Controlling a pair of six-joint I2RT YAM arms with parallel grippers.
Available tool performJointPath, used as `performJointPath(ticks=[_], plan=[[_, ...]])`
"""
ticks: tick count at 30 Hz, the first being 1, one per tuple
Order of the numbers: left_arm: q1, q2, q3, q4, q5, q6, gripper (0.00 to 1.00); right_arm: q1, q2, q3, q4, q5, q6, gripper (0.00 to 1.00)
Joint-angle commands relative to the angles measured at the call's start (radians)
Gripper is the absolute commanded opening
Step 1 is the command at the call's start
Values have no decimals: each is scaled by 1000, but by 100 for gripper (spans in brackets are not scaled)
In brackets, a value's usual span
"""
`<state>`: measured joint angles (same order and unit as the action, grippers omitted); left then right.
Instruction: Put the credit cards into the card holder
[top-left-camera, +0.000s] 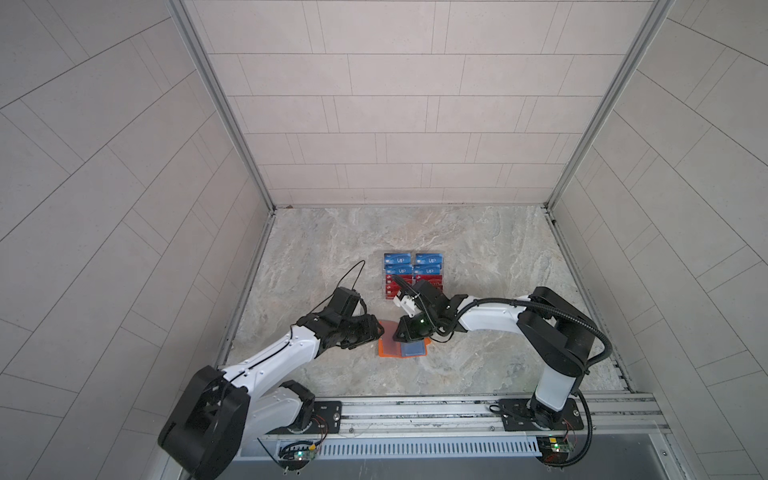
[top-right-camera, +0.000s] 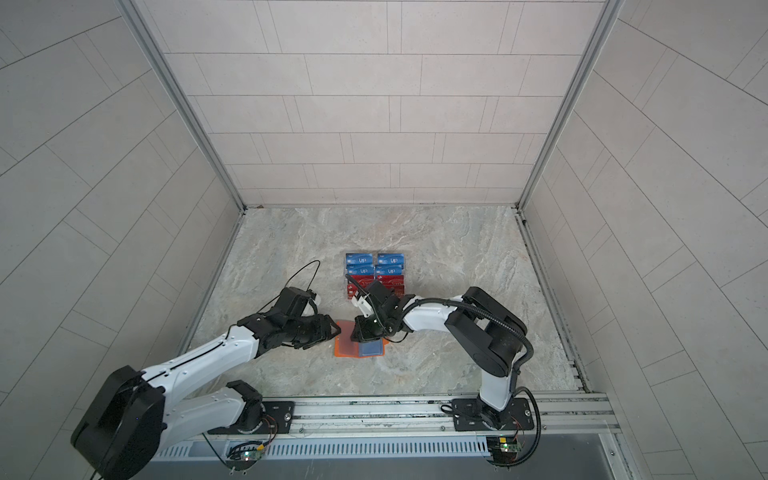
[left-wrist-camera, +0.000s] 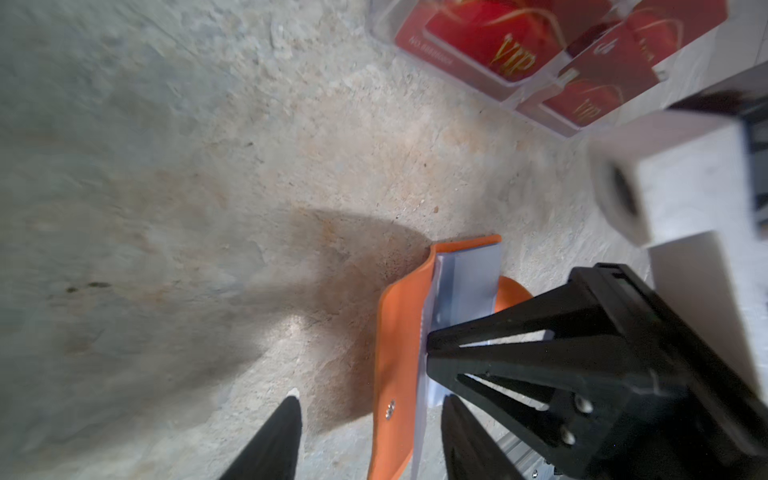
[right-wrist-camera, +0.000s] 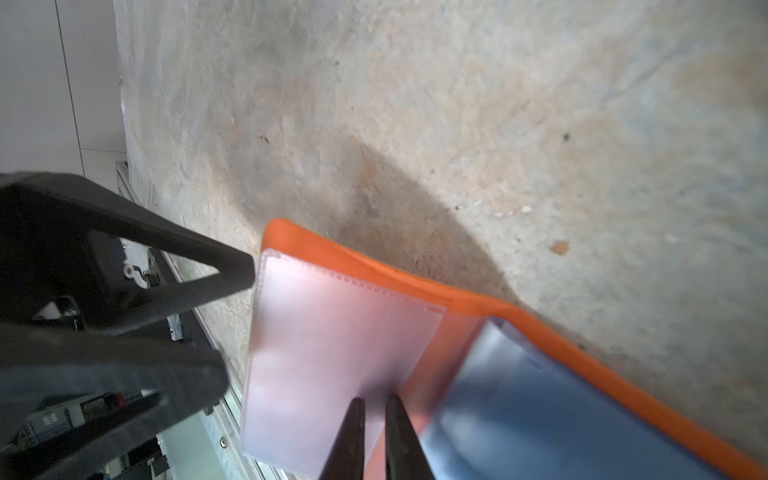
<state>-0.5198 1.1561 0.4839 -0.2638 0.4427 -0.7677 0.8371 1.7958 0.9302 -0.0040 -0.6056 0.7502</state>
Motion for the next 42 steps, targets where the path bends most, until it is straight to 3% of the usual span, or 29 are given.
performJointPath(ticks=[1,13,20,25,34,42], plan=[[-22,51,14,29,15,15,55,3,28,-13,41,40,49,15],[-23,183,94,12,-6,86,30,2,43,-9,28,63,64,14],[5,223,128,-55,-2,140,30,3,42,-24,48,90,110,14],[7,134,173,-171,-19,174,34,1,44,-20,31,86,97,14],[-3,181,131,87,124,81,33,0,45,5,-33,81,47,14],[-35,261,87,189,104,53,30,0,49,13,-47,88,41,13]])
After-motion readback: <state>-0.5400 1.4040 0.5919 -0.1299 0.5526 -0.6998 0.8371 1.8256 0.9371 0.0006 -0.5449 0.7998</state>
